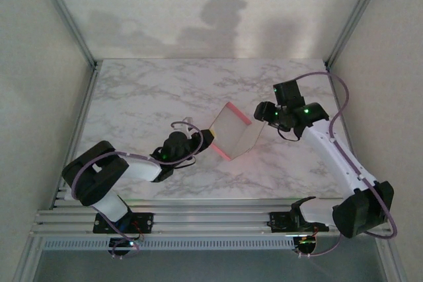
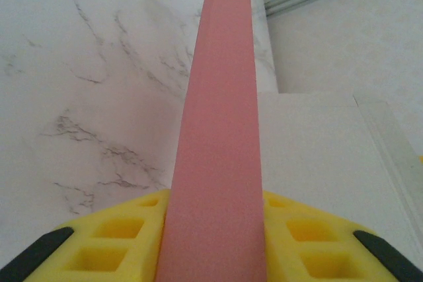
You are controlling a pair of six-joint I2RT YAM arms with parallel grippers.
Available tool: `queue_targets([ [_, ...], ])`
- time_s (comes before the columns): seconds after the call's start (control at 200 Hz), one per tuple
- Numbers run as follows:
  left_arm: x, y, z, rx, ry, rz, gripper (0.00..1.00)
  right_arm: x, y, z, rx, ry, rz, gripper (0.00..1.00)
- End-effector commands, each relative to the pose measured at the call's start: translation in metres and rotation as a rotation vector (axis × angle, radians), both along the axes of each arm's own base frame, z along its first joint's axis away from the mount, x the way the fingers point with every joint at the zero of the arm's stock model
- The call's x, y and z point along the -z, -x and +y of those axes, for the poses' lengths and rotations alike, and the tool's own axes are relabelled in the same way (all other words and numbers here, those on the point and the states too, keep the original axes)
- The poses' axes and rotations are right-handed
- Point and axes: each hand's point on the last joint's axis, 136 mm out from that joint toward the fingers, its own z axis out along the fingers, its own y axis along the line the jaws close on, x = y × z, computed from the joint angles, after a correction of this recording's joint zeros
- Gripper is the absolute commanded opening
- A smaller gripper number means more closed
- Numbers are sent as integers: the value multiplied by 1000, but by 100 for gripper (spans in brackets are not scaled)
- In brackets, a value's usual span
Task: Fold the paper box
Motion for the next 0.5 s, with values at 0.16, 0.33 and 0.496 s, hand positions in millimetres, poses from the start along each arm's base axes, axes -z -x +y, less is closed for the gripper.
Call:
queue_targets([
  [0.16, -15, -6, 1, -49, -44, -68, 33, 33, 5, 9, 42, -57, 71, 42],
  [0.33, -14, -4, 1, -52, -46, -71, 34, 37, -2, 9, 77, -68, 47, 27],
  [0.496, -15, -3, 1, -48, -44, -74, 37, 32, -13, 15, 58, -91, -1, 14],
])
